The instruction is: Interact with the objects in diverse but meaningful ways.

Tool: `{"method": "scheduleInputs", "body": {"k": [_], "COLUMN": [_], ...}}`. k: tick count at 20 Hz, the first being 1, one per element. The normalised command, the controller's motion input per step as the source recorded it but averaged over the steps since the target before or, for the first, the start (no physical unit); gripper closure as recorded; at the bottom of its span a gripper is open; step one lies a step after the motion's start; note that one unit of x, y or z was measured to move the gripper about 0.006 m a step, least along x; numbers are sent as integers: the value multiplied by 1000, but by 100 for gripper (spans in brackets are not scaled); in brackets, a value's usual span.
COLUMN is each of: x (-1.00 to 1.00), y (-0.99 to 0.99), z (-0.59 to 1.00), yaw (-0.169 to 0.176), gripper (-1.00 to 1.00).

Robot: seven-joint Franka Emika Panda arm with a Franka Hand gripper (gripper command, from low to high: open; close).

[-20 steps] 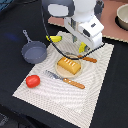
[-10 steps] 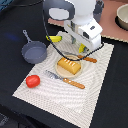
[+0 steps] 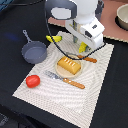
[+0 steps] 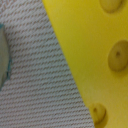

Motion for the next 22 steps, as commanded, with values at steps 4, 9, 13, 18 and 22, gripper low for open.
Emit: {"method": "scheduleInputs", "body": {"k": [4,9,13,18,22], "x": [231,222,227,-5,-135], "y": [280,264,241,37,-114], "z": [-86,-101,-3,732,999], "yaw": [30,30,32,39,39], "gripper": [100,100,100,100,100]}}
